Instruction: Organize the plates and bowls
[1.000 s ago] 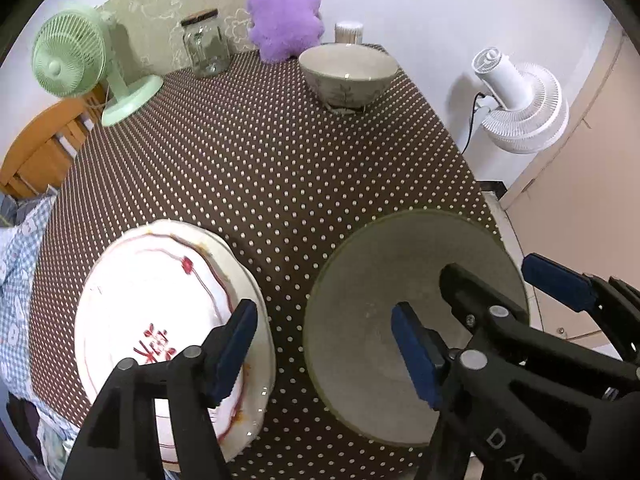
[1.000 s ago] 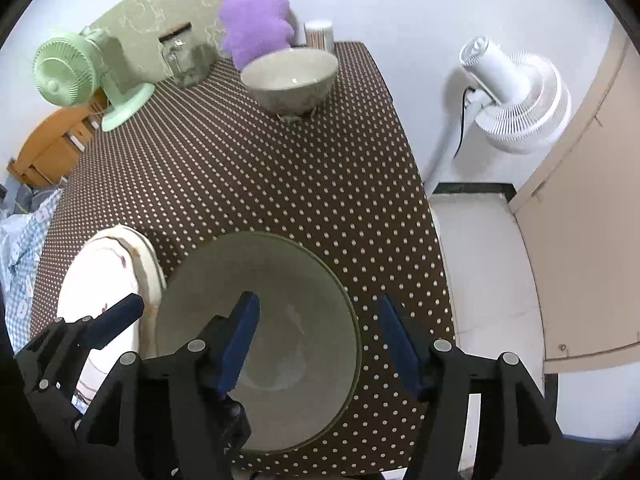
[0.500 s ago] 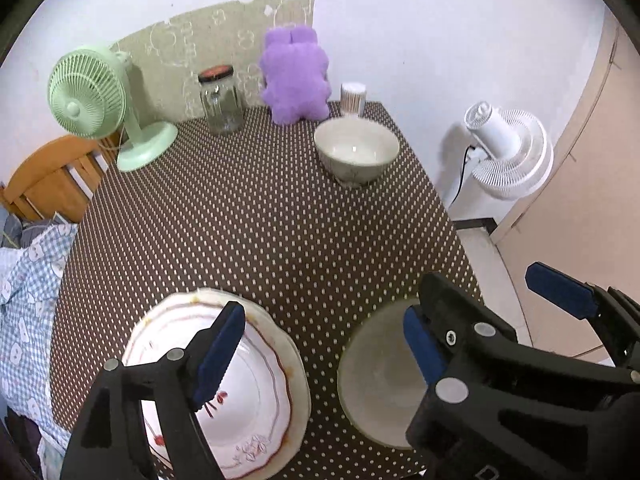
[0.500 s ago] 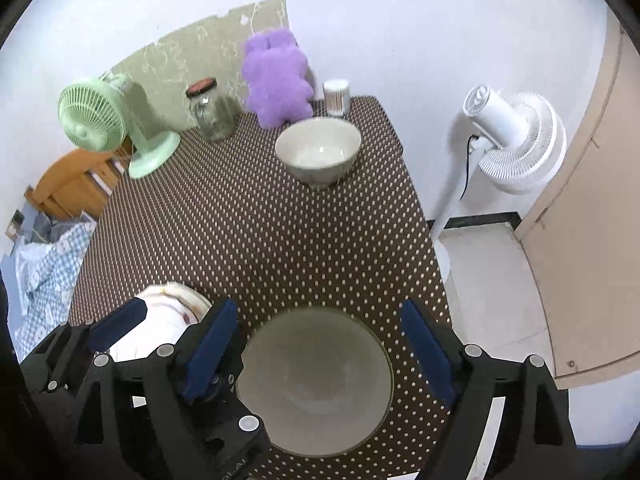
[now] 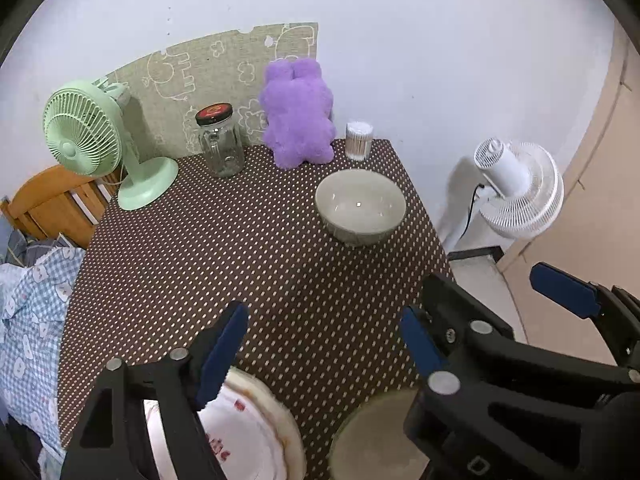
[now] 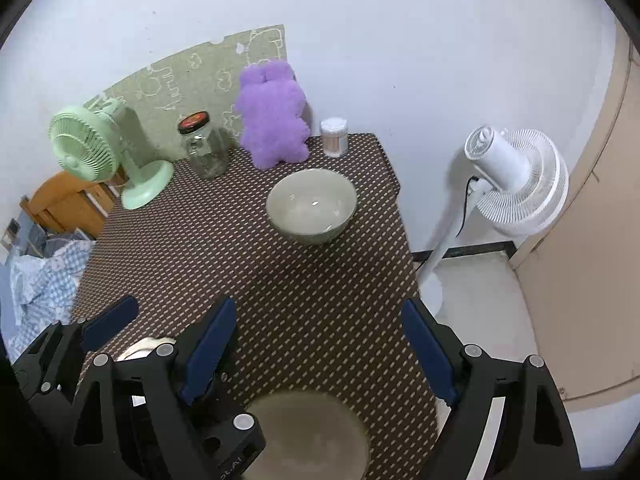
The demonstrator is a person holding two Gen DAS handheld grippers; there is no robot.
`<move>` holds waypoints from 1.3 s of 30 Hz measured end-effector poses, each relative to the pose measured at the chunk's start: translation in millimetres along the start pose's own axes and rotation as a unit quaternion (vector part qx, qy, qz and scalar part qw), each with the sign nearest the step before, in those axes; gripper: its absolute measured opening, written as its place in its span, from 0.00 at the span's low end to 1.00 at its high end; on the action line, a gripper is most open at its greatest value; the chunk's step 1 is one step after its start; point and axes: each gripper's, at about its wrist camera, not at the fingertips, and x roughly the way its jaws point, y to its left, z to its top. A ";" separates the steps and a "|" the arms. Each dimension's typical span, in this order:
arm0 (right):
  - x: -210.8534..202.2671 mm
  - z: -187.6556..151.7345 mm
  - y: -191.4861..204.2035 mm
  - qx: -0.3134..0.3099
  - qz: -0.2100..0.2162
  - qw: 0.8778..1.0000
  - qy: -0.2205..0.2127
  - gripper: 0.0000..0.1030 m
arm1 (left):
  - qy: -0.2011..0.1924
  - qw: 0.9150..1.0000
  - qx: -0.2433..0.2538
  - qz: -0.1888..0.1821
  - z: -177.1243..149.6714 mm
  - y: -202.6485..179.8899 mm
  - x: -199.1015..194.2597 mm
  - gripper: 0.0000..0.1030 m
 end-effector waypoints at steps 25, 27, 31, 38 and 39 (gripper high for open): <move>132.0 94.7 -30.0 -0.002 0.032 0.999 0.015 0.66 | 0.021 0.998 -0.020 0.052 87.0 -4.9 127.6 0.58; 141.2 98.2 -29.6 -0.003 0.031 0.999 0.016 0.66 | 0.021 0.998 -0.012 0.060 92.2 -6.7 138.6 0.58; 165.6 105.0 -35.4 0.015 0.034 0.999 0.027 0.66 | 0.027 0.997 -0.009 0.070 98.1 -6.2 159.2 0.58; 199.4 111.1 -39.9 0.027 0.034 0.998 0.046 0.60 | 0.048 0.996 -0.002 0.069 99.6 0.4 194.9 0.56; 205.0 111.3 -40.2 0.028 0.034 0.998 0.050 0.60 | 0.051 0.996 -0.001 0.068 98.3 1.2 197.7 0.52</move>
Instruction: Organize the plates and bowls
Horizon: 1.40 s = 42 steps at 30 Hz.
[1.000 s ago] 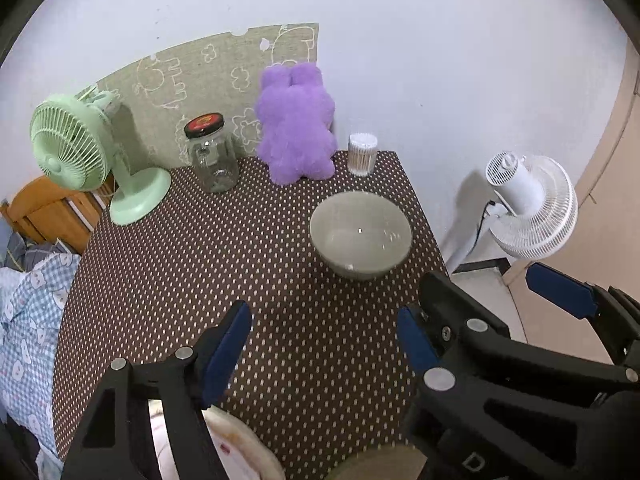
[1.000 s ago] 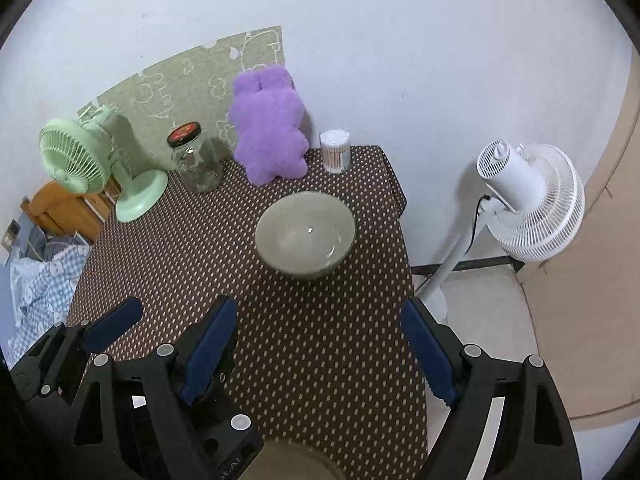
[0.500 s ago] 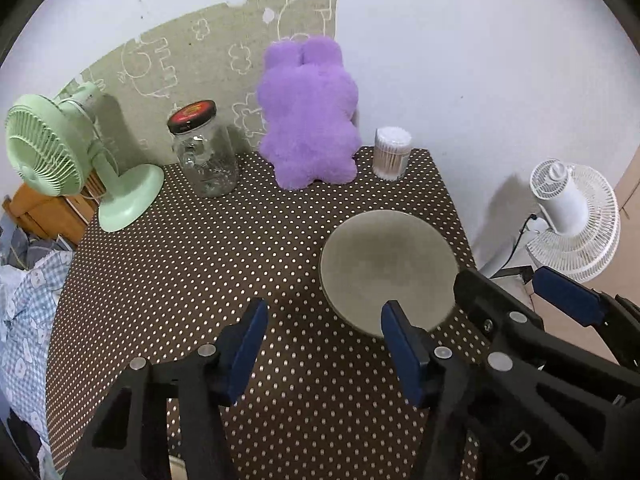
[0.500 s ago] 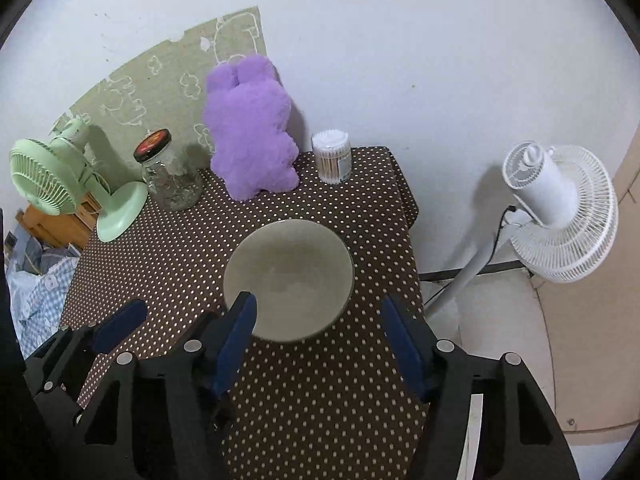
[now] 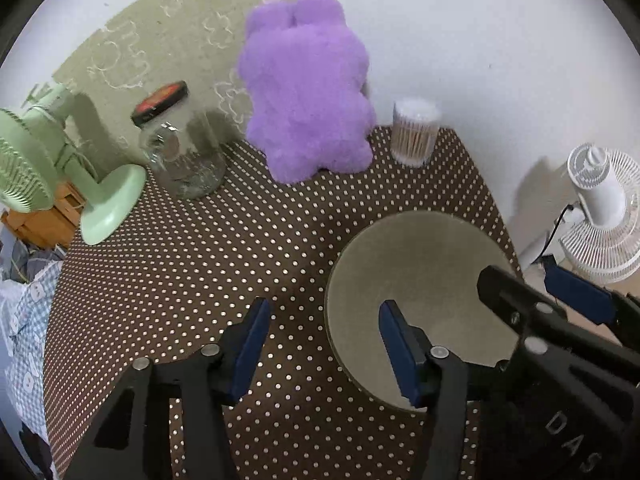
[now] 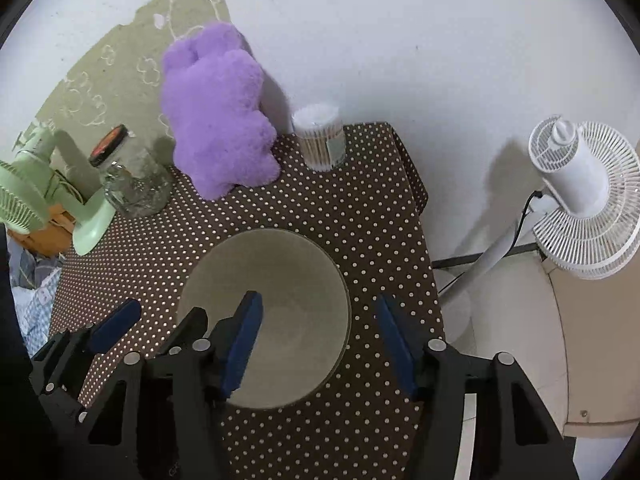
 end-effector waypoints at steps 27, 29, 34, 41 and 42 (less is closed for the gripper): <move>48.8 6.7 0.1 -0.016 -0.041 0.999 0.031 0.21 | 0.026 0.999 -0.001 -0.035 6.6 -5.0 45.0 0.16; 48.3 6.3 1.9 -0.017 -0.044 0.998 0.033 0.21 | 0.028 0.999 0.002 -0.032 7.3 -4.7 43.7 0.16; 43.4 2.5 4.3 -0.016 -0.044 0.998 0.038 0.21 | 0.032 0.999 0.013 -0.027 1.6 -7.2 35.5 0.16; 28.3 -9.6 8.0 -0.016 -0.047 0.998 0.045 0.21 | 0.039 0.999 0.011 -0.029 -14.3 -5.1 19.8 0.17; 25.7 -11.2 8.0 -0.016 -0.048 0.998 0.045 0.21 | 0.039 0.999 0.011 -0.030 -16.3 -4.3 17.8 0.17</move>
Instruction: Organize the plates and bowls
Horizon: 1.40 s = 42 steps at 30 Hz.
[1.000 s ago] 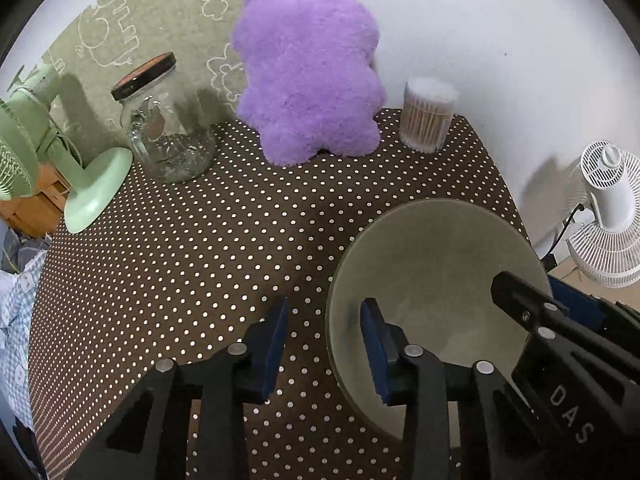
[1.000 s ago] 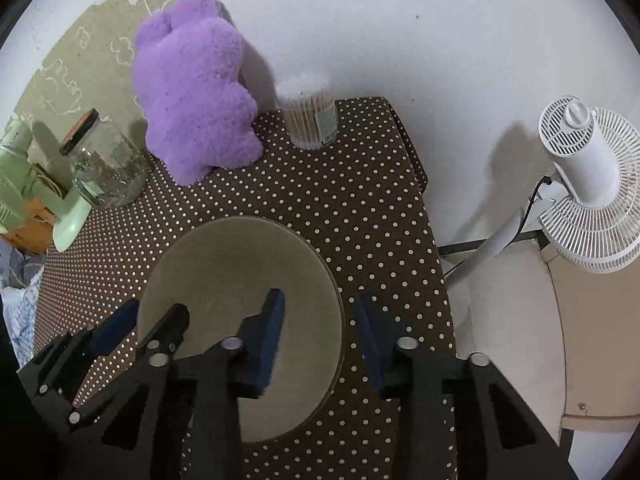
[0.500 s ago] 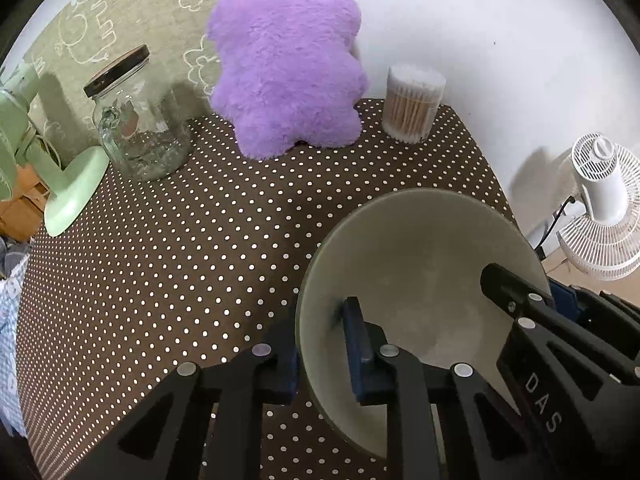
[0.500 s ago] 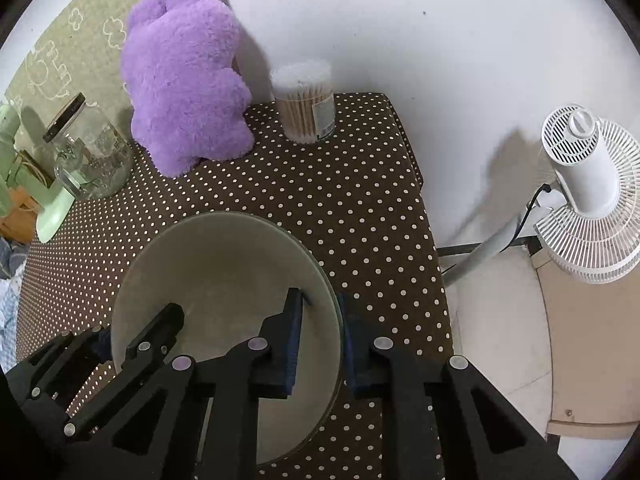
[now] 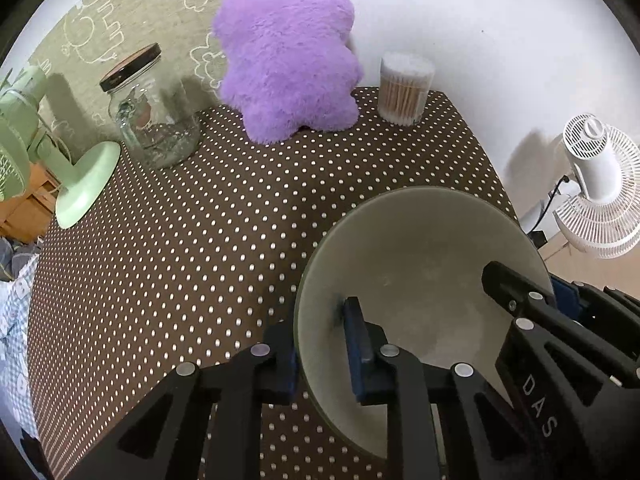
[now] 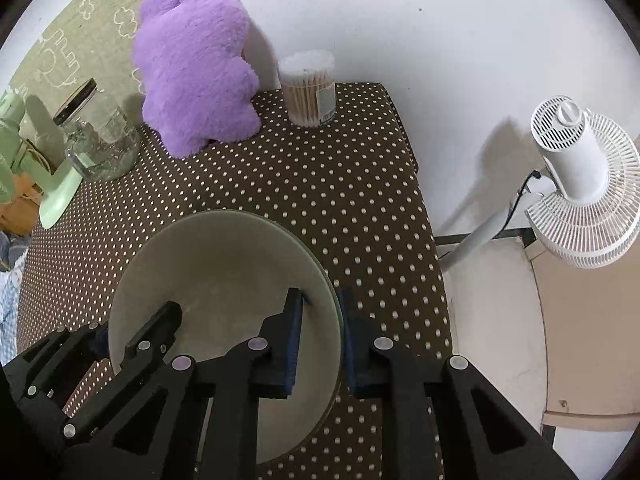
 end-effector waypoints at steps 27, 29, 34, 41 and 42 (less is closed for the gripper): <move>-124.3 -70.5 15.4 0.002 -0.019 0.999 -0.038 0.21 | -0.038 0.999 0.014 -0.018 -82.5 16.4 -123.7 0.17; -132.8 -80.4 16.9 0.004 -0.021 0.999 -0.039 0.21 | -0.040 0.999 0.020 -0.020 -89.1 16.5 -130.6 0.17; -151.8 -105.1 18.6 0.006 -0.030 0.999 -0.042 0.21 | -0.039 0.998 0.025 -0.032 -106.2 15.0 -141.7 0.17; -170.7 -142.2 17.9 0.017 -0.042 0.998 -0.038 0.21 | -0.037 0.997 0.043 -0.044 -138.0 13.0 -156.0 0.17; -172.6 -146.9 17.7 0.019 -0.044 0.998 -0.037 0.21 | -0.036 0.997 0.046 -0.047 -142.6 12.8 -157.1 0.17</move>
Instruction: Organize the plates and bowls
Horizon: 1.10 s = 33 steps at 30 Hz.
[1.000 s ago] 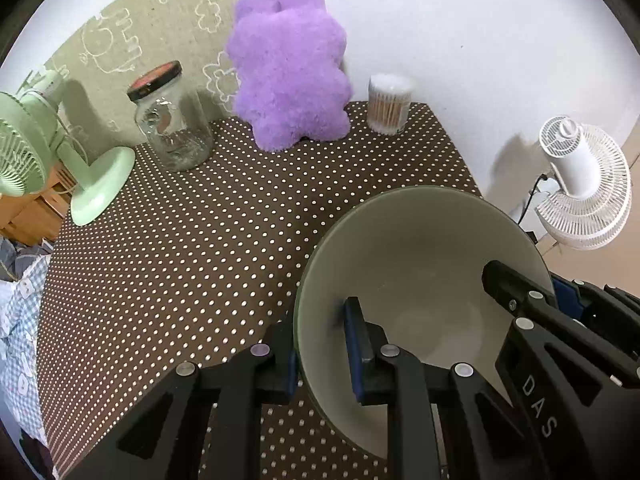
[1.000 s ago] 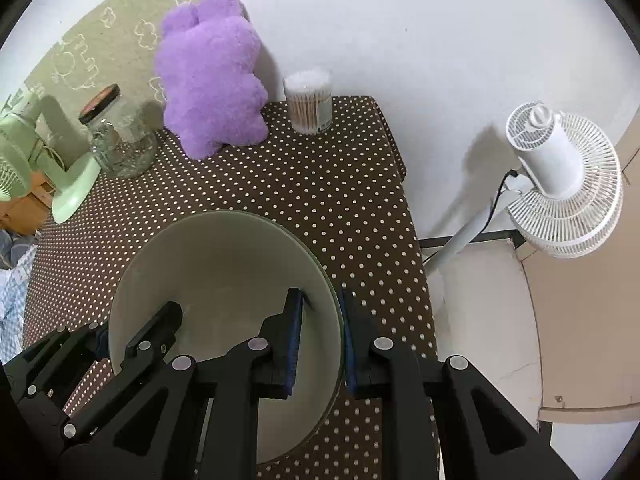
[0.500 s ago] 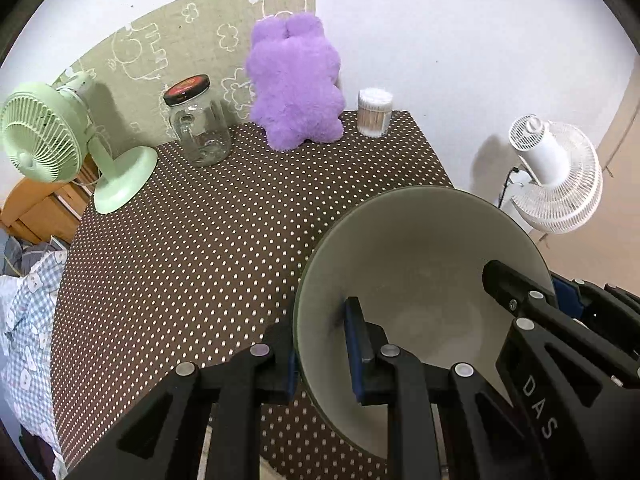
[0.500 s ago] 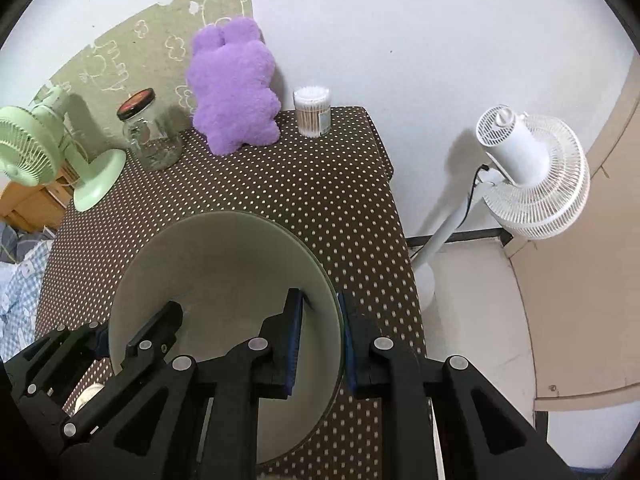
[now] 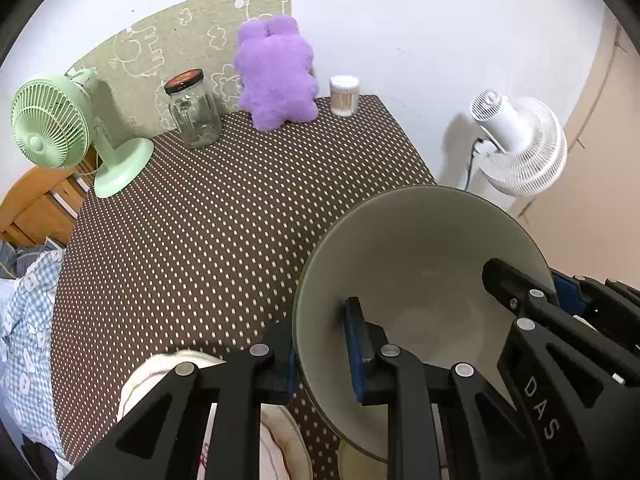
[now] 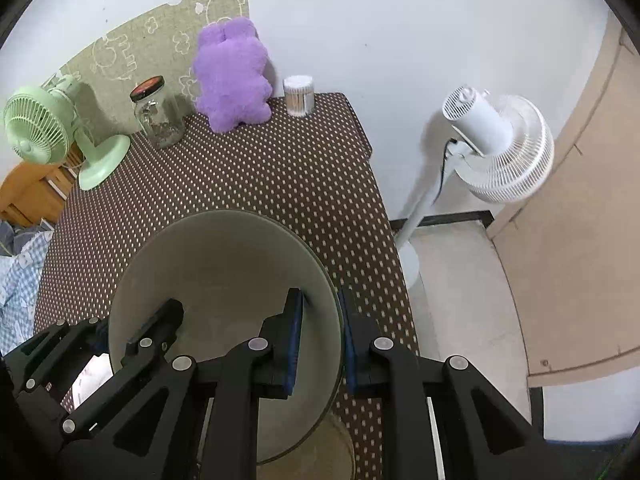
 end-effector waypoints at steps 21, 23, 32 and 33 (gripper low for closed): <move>-22.3 -68.2 -22.9 0.010 -0.013 1.000 0.018 0.21 | 0.030 0.999 0.008 -0.016 -55.9 -31.1 -11.7 0.18; -17.3 -74.9 -25.5 0.008 -0.009 1.000 0.029 0.21 | 0.039 0.999 0.005 -0.012 -62.6 -34.4 -8.7 0.18; -4.0 -90.5 -28.2 -0.016 0.005 0.999 0.048 0.21 | 0.053 0.998 -0.019 0.002 -79.2 -37.1 -5.4 0.18; -3.0 -89.8 -28.1 -0.018 0.006 0.999 0.048 0.21 | 0.053 0.998 -0.021 0.002 -79.1 -37.0 -5.6 0.18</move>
